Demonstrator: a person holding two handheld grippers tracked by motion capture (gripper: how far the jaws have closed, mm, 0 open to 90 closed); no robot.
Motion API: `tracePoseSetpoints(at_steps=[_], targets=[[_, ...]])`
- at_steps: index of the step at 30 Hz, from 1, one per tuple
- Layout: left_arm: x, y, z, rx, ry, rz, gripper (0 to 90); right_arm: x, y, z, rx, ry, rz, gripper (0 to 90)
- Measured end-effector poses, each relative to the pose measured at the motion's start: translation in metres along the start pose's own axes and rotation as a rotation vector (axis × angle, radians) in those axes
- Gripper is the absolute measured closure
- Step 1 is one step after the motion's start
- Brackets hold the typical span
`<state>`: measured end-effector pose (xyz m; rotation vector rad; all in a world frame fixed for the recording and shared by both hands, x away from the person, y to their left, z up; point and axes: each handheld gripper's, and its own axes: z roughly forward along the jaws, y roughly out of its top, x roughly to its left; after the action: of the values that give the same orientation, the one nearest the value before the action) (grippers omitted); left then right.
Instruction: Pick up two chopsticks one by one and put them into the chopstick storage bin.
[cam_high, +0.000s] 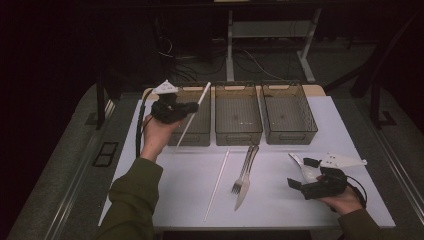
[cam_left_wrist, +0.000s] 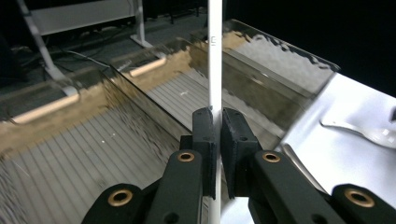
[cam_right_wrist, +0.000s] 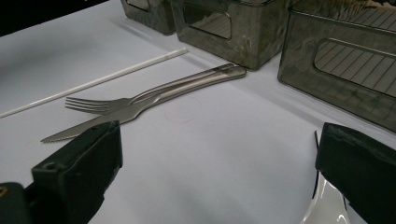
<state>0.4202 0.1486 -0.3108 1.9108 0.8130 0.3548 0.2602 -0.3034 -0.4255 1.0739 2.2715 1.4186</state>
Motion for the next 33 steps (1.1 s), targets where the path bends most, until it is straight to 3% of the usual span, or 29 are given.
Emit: tracePoseSetpoints(at_steps=[7, 12, 21, 27, 33], targets=[[0.026, 0.028, 0.012, -0.009, 0.050, 0.012, 83.6, -0.001, 0.000, 0.000, -0.004, 0.001, -0.001, 0.7], [0.049, 0.035, 0.021, -0.010, 0.089, 0.007, 83.6, 0.000, 0.000, 0.000, -0.004, 0.003, -0.002, 0.7], [0.075, 0.006, 0.042, 0.072, 0.140, -0.033, 83.5, -0.001, 0.000, 0.000, -0.003, 0.009, 0.001, 0.7], [0.079, -0.012, 0.051, 0.124, 0.151, -0.050, 83.5, 0.000, 0.000, 0.000, 0.000, 0.009, 0.001, 0.7], [0.081, -0.021, 0.058, 0.153, 0.146, -0.056, 83.4, -0.001, 0.000, 0.000, 0.001, 0.007, 0.001, 0.7]])
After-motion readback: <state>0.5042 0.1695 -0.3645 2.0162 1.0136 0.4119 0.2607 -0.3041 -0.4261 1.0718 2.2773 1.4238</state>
